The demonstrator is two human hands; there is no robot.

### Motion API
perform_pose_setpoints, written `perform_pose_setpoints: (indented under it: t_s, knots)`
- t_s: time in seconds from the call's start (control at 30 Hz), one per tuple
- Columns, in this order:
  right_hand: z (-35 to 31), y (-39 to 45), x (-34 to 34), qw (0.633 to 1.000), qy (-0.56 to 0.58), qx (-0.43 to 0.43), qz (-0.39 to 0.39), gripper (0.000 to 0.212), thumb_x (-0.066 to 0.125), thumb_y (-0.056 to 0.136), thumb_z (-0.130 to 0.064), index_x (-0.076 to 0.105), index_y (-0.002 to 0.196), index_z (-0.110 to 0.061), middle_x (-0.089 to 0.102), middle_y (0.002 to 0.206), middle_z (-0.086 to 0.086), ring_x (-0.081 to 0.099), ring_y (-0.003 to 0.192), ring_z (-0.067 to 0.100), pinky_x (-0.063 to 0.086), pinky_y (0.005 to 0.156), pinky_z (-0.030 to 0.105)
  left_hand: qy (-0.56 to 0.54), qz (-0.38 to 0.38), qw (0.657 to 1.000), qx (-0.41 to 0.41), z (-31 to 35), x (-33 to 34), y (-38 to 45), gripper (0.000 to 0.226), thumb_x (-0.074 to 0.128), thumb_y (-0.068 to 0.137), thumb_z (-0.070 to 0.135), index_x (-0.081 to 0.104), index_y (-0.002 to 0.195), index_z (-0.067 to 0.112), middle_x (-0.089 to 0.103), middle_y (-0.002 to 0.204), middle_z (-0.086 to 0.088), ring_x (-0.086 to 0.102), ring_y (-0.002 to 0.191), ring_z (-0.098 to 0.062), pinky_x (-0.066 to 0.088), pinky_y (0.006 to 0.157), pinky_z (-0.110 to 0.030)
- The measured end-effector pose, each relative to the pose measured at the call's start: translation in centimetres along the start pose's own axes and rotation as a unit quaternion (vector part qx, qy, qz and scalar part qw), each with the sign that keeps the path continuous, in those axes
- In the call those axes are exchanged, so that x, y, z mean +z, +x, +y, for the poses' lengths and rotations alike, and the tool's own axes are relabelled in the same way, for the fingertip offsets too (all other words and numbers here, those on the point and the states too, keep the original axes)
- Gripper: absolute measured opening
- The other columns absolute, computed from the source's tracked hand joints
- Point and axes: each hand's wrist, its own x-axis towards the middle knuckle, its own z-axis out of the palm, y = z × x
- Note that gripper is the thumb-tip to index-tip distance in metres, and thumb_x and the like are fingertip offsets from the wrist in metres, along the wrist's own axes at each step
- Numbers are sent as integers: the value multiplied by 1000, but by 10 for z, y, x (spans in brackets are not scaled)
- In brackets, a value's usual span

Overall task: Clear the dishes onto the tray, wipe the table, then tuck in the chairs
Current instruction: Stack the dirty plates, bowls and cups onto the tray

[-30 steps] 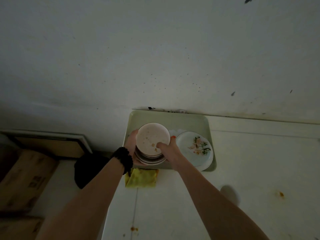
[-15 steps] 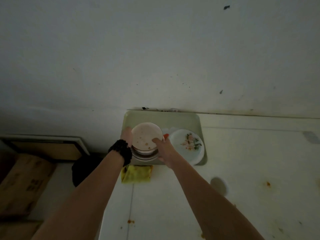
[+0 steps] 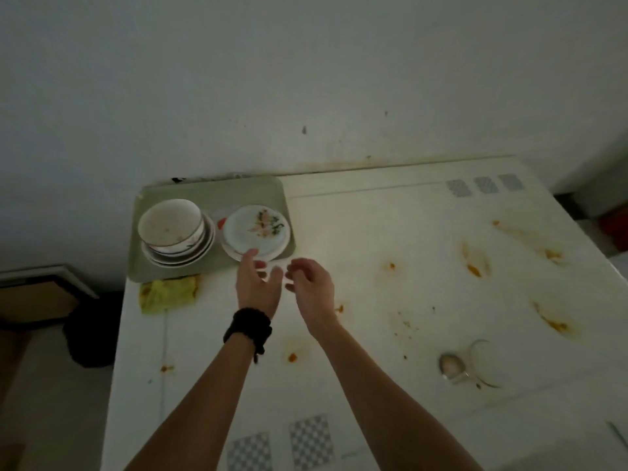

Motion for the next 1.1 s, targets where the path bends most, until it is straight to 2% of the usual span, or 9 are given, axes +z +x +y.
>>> perform_pose_setpoints:
  t_s: [0.1, 0.23, 0.37, 0.53, 0.67, 0.77, 0.87, 0.97, 1.1]
  knots:
    - [28, -19, -51, 999, 27, 2, 36, 30, 48, 91, 1, 72, 101, -14, 74, 97, 2, 72, 87, 13, 62, 75, 31, 91, -91, 991, -39, -10, 41, -26, 89, 72, 78, 44, 27, 149, 17, 44, 136, -21, 50, 121, -35, 44, 100, -46]
    - [55, -23, -93, 999, 6, 23, 41, 31, 51, 91, 3, 69, 108, -14, 72, 102, 1, 70, 89, 13, 62, 75, 30, 161, -130, 976, -64, -16, 74, -42, 91, 73, 82, 35, 16, 152, 24, 38, 139, -25, 49, 121, -42, 42, 99, -41]
    - [74, -18, -117, 999, -40, 19, 19, 35, 51, 90, -2, 69, 114, -20, 71, 107, -7, 67, 93, 7, 61, 81, 36, 188, -96, 976, -59, -29, 88, -39, 83, 70, 85, 26, 19, 151, 21, 47, 134, -25, 50, 120, -41, 43, 95, -40]
    - [91, -7, -125, 998, -64, 9, -3, 40, 50, 88, -3, 68, 117, -25, 70, 109, -7, 67, 96, 15, 60, 85, 38, 195, -32, 980, -31, -49, 94, -28, 68, 68, 84, 16, 29, 139, 22, 62, 115, -20, 61, 106, -40, 49, 86, -41]
    - [102, -4, -127, 997, -73, 3, -18, 40, 51, 87, -3, 67, 117, -25, 69, 111, -7, 67, 95, 16, 59, 85, 38, 234, -22, 972, 0, -52, 99, -22, 77, 79, 74, 30, 28, 131, 31, 39, 132, -17, 56, 107, -45, 50, 90, -50]
    - [108, -6, -135, 997, -79, -11, -6, 38, 51, 89, -2, 68, 113, -25, 70, 111, -9, 67, 95, 15, 58, 84, 29, 235, -33, 971, 23, -50, 105, -6, 95, 82, 69, 37, 20, 141, 32, 27, 146, -14, 47, 121, -45, 45, 99, -55]
    - [106, -11, -155, 992, -103, -48, 52, 36, 50, 89, 2, 70, 111, -19, 70, 110, -5, 64, 98, 8, 44, 78, 2, 235, -47, 971, 9, -44, 113, 10, 98, 82, 72, 35, 21, 147, 21, 39, 141, -17, 46, 124, -41, 42, 103, -49]
    - [100, -10, -176, 982, -139, -73, 105, 36, 50, 88, 1, 70, 111, -18, 70, 109, -4, 60, 96, 5, 39, 77, 1, 258, -38, 965, 33, -34, 120, 3, 83, 83, 72, 34, 39, 138, 10, 48, 130, -16, 52, 116, -38, 44, 96, -44]
    - [88, -7, -208, 966, -181, -119, 145, 32, 53, 88, 2, 69, 112, -13, 68, 110, 1, 62, 98, 12, 38, 80, 1, 222, -70, 970, 67, -10, 148, -25, 80, 84, 68, 36, 45, 133, 10, 55, 126, -12, 56, 111, -34, 47, 92, -40]
